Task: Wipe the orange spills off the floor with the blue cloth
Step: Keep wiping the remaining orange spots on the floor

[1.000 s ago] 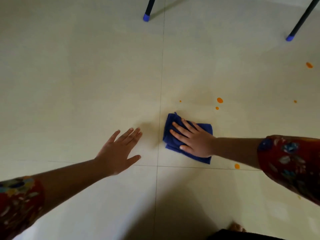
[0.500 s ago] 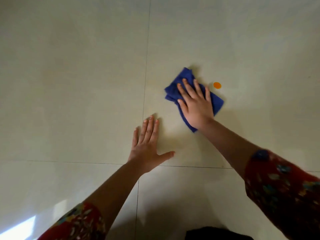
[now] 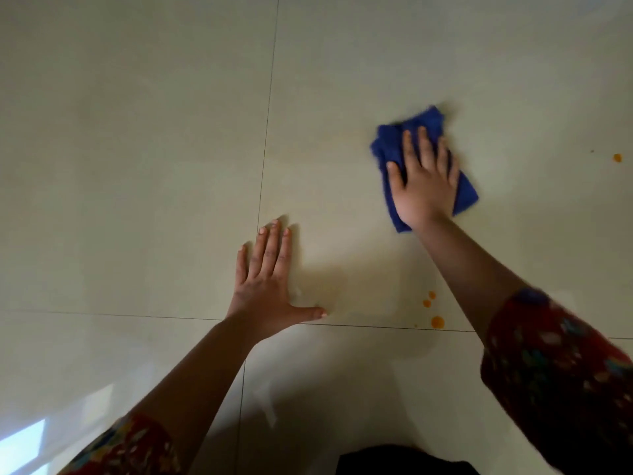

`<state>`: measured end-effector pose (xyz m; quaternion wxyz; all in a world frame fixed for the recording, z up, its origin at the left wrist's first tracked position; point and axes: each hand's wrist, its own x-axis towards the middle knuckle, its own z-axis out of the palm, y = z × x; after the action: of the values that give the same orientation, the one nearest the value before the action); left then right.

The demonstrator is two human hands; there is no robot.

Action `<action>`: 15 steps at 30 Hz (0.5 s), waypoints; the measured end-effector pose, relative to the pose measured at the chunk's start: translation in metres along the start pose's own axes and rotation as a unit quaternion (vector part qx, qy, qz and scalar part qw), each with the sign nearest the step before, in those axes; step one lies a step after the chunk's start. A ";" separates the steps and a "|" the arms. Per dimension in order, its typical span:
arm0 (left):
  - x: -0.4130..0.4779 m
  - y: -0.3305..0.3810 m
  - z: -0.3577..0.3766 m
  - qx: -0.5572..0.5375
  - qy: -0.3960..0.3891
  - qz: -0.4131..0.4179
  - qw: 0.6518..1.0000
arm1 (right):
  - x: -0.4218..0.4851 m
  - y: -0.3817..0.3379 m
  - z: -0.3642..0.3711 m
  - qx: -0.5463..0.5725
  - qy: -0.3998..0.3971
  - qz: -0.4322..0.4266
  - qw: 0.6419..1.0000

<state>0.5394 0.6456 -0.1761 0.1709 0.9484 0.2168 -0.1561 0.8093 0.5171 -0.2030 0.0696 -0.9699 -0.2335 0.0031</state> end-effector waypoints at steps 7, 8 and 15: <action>0.002 0.000 0.003 0.013 0.000 -0.012 1.000 | -0.103 -0.080 0.009 0.018 -0.023 -0.218 0.975; 0.002 0.001 0.003 0.010 0.002 -0.011 1.000 | -0.083 -0.084 0.008 0.022 -0.025 -0.246 0.969; 0.001 0.000 0.002 0.009 0.002 0.002 1.000 | 0.002 0.015 -0.001 -0.010 -0.013 0.029 0.999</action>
<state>0.5396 0.6451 -0.1786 0.1624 0.9505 0.2141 -0.1558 0.8181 0.5046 -0.2042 0.0566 -0.9768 -0.2060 0.0149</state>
